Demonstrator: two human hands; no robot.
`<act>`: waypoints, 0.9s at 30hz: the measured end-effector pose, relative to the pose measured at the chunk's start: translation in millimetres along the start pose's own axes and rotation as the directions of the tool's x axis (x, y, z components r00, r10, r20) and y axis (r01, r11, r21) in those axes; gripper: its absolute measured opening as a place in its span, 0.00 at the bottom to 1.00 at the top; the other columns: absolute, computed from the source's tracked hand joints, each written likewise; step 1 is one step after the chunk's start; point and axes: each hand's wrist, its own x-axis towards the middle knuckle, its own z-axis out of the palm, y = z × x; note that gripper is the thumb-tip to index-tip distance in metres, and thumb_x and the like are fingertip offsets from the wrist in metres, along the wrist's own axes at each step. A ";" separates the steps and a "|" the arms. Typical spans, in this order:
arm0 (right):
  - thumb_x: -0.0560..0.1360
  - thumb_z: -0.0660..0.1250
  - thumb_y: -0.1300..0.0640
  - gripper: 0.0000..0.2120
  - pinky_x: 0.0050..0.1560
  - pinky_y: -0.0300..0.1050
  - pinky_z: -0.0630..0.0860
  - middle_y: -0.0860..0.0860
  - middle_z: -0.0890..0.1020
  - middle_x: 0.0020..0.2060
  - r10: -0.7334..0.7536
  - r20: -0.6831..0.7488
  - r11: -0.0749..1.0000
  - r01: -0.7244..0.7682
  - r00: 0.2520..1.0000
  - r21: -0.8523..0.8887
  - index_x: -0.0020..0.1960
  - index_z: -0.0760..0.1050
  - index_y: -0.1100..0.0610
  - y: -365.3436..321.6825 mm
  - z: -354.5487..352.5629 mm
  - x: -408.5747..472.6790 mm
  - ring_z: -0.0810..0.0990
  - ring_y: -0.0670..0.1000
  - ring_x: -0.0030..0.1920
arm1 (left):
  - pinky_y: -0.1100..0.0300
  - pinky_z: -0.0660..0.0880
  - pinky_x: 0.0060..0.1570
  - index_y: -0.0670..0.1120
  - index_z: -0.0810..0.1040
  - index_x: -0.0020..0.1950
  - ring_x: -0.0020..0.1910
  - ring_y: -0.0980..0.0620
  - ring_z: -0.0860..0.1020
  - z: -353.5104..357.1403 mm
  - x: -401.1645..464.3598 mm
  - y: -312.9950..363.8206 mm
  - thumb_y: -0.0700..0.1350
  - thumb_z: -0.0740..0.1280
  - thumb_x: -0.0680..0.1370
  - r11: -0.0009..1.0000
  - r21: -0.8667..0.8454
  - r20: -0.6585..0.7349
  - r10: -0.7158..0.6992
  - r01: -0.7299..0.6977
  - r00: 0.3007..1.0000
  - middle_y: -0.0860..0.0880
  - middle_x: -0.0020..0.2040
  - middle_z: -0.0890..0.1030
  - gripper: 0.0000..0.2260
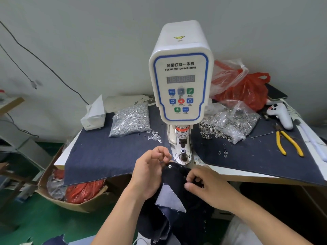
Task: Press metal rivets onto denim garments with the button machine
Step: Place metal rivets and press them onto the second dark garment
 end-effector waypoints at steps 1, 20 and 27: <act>0.79 0.70 0.48 0.08 0.48 0.31 0.66 0.40 0.76 0.44 0.006 0.012 0.999 -0.006 1.000 0.039 0.44 0.72 0.42 1.2 -5.4 0.5 0.73 0.37 0.51 | 0.57 0.71 0.43 0.45 0.80 0.44 0.41 0.49 0.73 -2.1 -2.2 -1.0 0.44 0.68 0.67 0.996 0.086 0.005 0.009 -0.009 1.000 0.47 0.40 0.75 0.08; 0.79 0.69 0.43 0.07 0.65 0.41 0.60 0.40 0.72 0.57 -0.070 0.084 0.980 0.084 0.994 -0.178 0.49 0.75 0.45 14.4 -40.2 27.9 0.64 0.46 0.60 | 0.52 0.77 0.62 0.51 0.81 0.59 0.58 0.49 0.82 -36.0 7.9 -25.0 0.52 0.74 0.79 0.693 0.708 0.148 0.044 -0.137 0.988 0.47 0.57 0.83 0.11; 0.80 0.69 0.49 0.11 0.37 0.35 0.65 0.42 0.72 0.33 0.039 0.122 0.977 -0.063 0.992 0.202 0.40 0.72 0.48 29.3 -52.6 37.6 0.68 0.42 0.35 | 0.64 0.76 0.48 0.58 0.76 0.52 0.43 0.59 0.82 -36.7 23.4 -13.6 0.58 0.74 0.77 0.448 0.886 0.130 0.003 -0.118 0.991 0.59 0.46 0.85 0.10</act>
